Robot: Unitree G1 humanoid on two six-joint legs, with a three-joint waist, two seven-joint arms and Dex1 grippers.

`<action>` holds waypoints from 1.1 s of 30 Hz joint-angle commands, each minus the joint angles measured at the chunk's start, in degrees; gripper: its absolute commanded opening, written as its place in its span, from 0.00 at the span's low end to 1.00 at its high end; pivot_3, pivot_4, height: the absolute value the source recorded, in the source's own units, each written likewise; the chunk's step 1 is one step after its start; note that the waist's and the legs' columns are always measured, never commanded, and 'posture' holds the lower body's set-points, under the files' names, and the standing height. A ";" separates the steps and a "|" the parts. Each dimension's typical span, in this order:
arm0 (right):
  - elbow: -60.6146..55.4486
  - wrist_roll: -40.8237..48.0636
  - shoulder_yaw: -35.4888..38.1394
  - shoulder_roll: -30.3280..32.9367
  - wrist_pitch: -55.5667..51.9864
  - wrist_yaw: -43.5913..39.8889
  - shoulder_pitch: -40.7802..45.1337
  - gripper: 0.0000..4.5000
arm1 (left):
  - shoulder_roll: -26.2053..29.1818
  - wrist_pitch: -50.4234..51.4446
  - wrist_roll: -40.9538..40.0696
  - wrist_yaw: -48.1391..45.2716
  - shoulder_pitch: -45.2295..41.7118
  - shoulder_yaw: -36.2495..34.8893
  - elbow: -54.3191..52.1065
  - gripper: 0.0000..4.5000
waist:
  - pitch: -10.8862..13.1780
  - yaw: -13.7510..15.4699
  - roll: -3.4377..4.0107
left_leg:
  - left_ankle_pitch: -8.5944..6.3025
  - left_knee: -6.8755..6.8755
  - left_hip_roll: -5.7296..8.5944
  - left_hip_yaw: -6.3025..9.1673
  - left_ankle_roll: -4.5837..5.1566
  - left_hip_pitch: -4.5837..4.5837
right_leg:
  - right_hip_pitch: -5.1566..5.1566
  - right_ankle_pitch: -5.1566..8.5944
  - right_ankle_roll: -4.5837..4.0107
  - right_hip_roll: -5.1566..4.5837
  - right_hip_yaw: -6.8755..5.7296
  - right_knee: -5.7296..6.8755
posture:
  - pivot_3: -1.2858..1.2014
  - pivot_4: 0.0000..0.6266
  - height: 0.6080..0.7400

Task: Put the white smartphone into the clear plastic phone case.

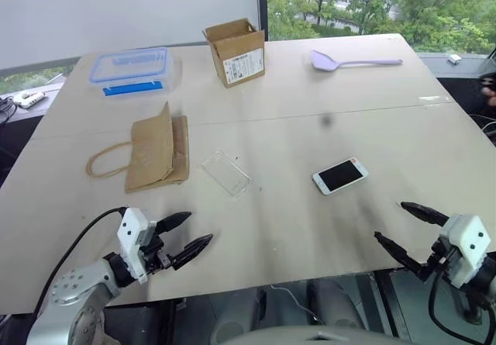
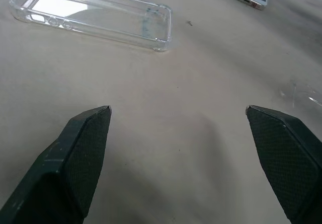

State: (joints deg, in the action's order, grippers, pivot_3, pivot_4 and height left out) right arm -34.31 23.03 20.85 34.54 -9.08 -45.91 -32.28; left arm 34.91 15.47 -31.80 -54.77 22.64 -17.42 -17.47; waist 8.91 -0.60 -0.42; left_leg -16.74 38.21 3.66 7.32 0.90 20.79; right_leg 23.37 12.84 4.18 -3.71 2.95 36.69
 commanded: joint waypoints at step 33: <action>-18.87 2.19 -7.90 3.84 -4.33 2.90 2.13 1.00 | 5.60 -21.01 27.27 -37.73 -75.37 44.23 64.56 0.01 | 0.47 -0.24 -0.30 | 0.00 0.10 0.14 0.22 0.07 0.11 | -0.01 -0.03 0.09 0.27 -0.31 0.09 | 0.52 0.24 1.00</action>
State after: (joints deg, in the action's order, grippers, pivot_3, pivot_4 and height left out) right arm -51.01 25.33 12.74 38.69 -13.26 -44.16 -30.31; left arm 40.91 -13.62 -0.73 -92.20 -55.01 25.54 52.45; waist 9.38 -0.83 -0.72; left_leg -16.75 38.32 3.80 7.55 0.97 20.89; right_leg 23.35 12.83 4.31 -3.44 2.64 36.79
